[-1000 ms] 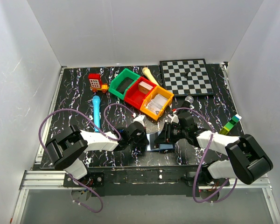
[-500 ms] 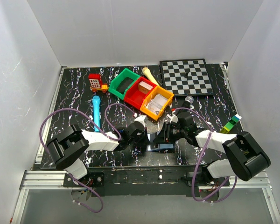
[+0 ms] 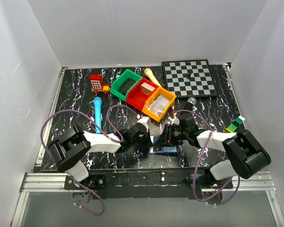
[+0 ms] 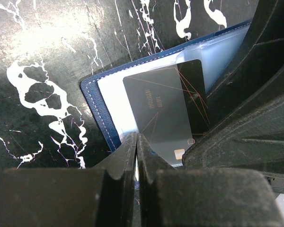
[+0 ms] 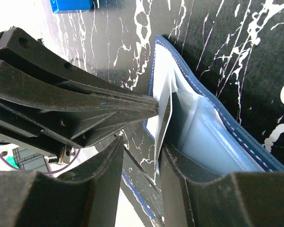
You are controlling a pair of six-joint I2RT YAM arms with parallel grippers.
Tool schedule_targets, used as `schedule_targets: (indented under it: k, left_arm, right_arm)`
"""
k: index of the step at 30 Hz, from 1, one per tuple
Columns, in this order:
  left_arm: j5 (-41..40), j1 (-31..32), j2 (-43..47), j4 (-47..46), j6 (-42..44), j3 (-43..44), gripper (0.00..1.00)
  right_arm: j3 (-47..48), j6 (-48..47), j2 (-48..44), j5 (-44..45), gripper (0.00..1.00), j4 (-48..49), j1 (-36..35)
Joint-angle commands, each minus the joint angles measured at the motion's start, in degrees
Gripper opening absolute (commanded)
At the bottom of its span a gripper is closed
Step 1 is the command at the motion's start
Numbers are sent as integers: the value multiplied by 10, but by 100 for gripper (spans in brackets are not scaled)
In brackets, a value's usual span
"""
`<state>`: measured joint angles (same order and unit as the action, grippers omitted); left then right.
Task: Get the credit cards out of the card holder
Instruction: Remove the credit card from the card holder.
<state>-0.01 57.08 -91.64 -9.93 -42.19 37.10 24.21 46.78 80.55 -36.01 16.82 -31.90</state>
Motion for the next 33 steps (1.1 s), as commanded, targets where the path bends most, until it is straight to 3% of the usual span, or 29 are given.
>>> schedule_targets:
  k: [1, 10, 33]
  left_arm:
    - [19, 8, -19, 36, 10, -8, 0]
    - [-22, 8, -7, 61, -8, -19, 0]
    - [-50, 8, -7, 79, -27, -27, 0]
  right_arm:
    - [28, 2, 5, -18, 41, 23, -4]
    - [44, -34, -24, 0, 37, -43, -3]
    - [40, -52, -64, 10, 29, -83, 12]
